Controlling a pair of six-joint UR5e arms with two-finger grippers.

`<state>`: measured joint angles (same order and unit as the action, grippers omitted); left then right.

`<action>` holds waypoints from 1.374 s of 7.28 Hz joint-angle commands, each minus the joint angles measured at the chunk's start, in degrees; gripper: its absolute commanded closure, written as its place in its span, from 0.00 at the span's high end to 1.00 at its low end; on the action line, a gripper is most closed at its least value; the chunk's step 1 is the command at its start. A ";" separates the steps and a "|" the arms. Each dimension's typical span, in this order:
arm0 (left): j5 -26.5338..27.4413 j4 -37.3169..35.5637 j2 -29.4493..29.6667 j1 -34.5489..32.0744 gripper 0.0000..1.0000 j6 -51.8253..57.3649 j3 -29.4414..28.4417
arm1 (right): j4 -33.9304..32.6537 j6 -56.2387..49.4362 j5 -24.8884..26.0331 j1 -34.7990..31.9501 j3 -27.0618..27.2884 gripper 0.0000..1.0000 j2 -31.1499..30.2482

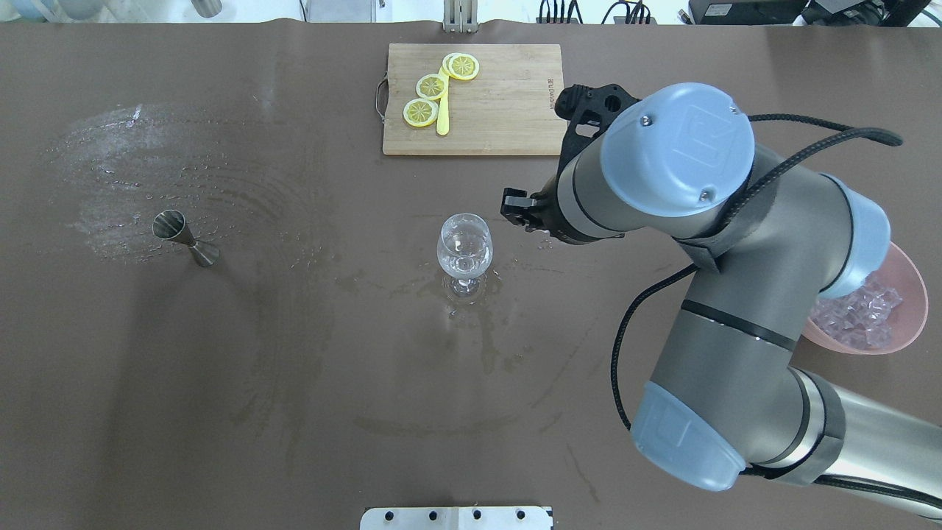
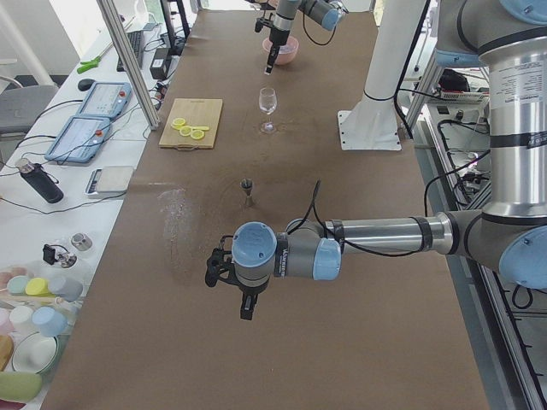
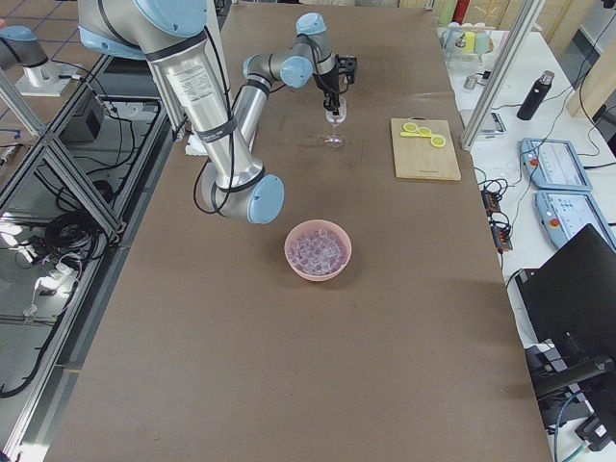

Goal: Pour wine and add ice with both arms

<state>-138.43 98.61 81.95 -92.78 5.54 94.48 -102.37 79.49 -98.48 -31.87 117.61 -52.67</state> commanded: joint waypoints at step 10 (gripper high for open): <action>-0.18 0.00 -0.13 -0.12 0.98 0.00 0.01 | -5.74 0.59 6.90 4.98 -9.76 0.00 11.89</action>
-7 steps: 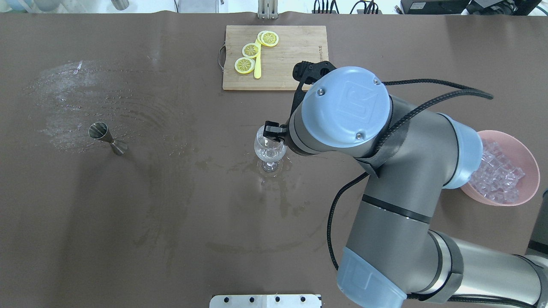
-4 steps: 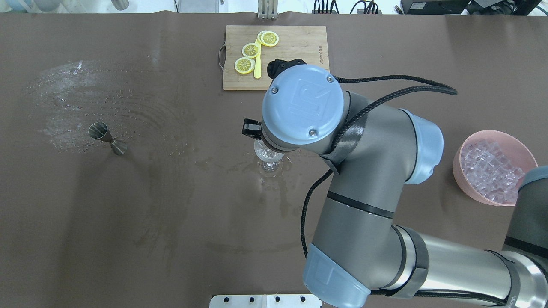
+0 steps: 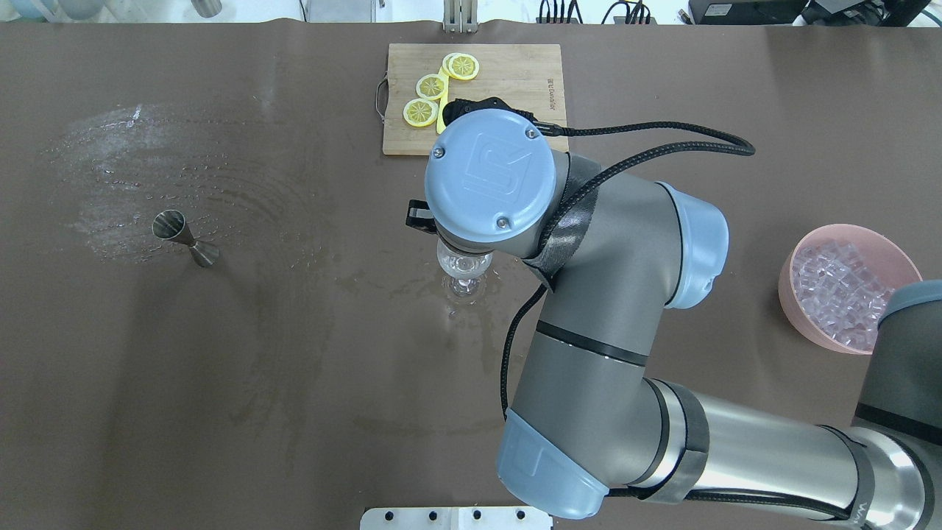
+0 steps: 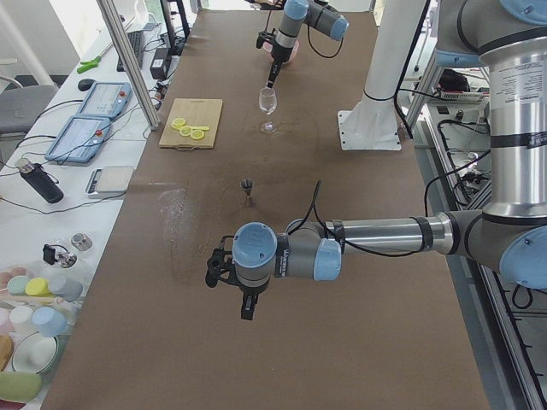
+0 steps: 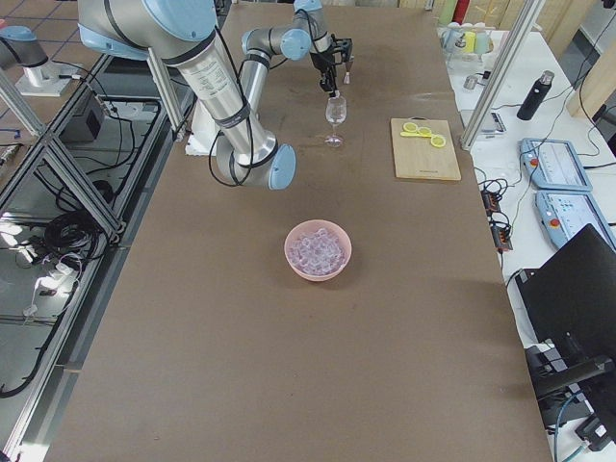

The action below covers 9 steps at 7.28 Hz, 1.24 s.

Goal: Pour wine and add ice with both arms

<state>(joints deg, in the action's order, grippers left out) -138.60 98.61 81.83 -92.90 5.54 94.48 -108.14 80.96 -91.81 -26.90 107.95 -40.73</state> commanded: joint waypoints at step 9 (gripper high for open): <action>-0.09 -0.17 0.09 0.00 0.98 -0.09 0.35 | -0.23 -2.38 1.64 -0.17 0.59 1.00 -0.31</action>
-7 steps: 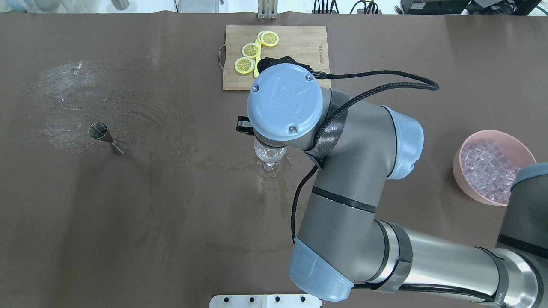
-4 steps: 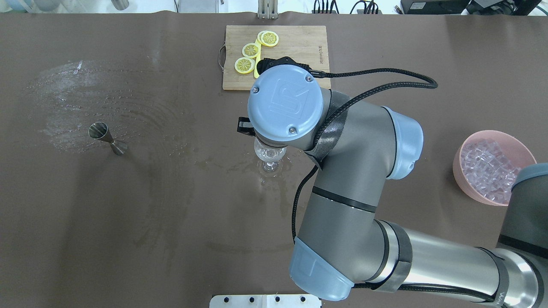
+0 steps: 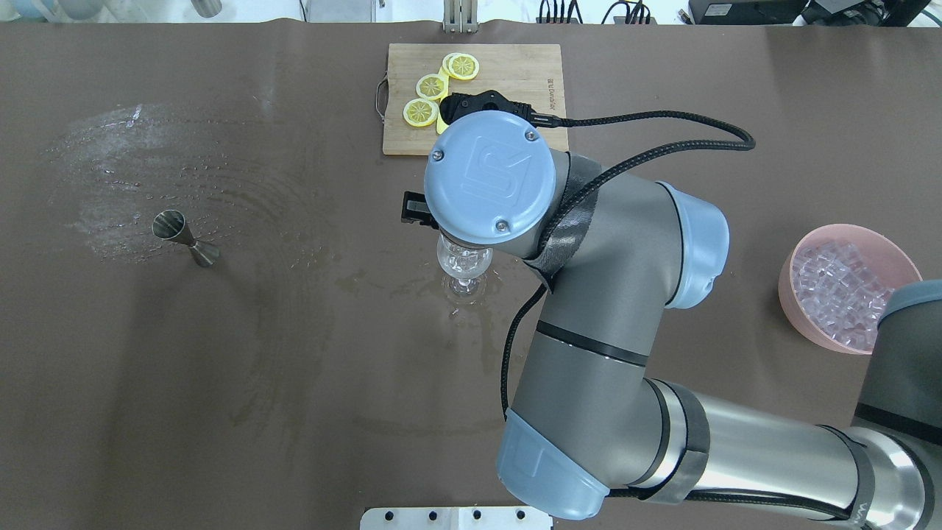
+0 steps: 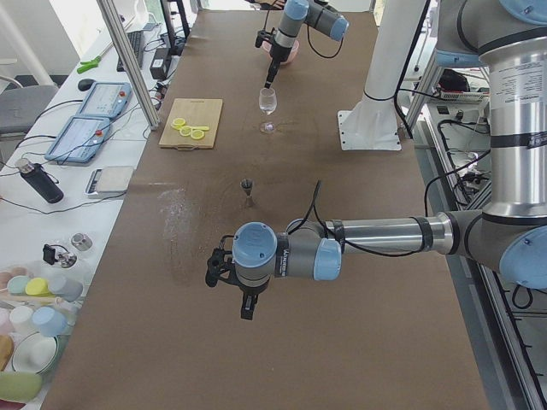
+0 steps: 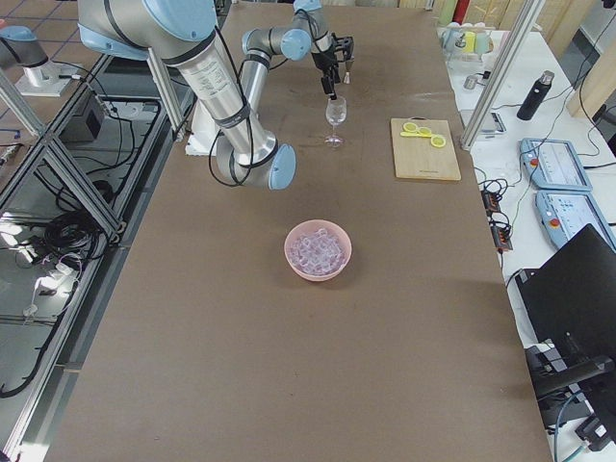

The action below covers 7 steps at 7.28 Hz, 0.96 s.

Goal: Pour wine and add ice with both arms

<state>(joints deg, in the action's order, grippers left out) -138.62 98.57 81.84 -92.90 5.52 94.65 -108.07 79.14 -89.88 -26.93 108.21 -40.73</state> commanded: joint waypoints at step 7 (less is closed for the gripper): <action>0.64 -8.20 0.43 0.00 0.98 -6.97 7.36 | 1.01 -48.02 -27.68 -33.75 0.07 1.00 -22.15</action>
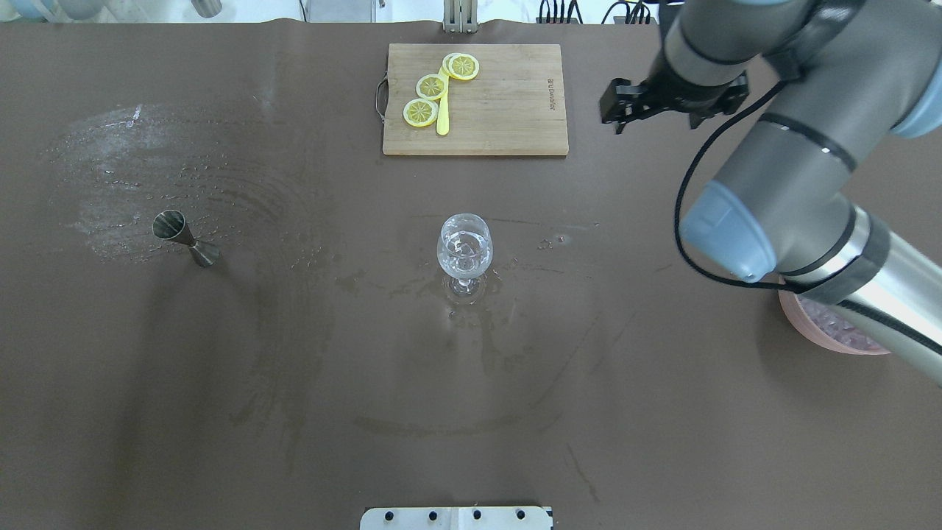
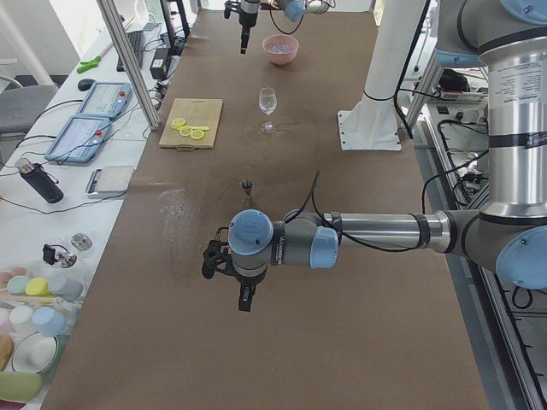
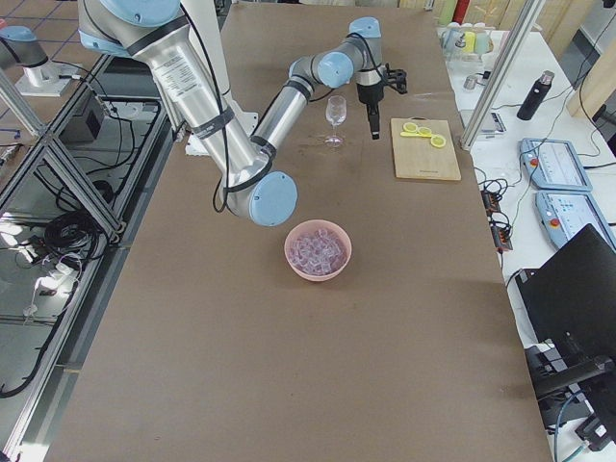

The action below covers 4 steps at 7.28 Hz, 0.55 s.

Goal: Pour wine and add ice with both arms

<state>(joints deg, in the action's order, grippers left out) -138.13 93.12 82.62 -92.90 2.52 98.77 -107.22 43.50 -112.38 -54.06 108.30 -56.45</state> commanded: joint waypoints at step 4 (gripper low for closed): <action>0.31 -3.12 -0.71 0.00 0.98 -5.95 5.29 | 2.70 -40.09 -10.93 -21.22 -1.42 1.00 -23.48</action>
<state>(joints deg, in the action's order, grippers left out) -137.91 90.08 81.94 -92.90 -3.39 103.97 -106.17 12.47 -121.80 -70.30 107.52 -73.73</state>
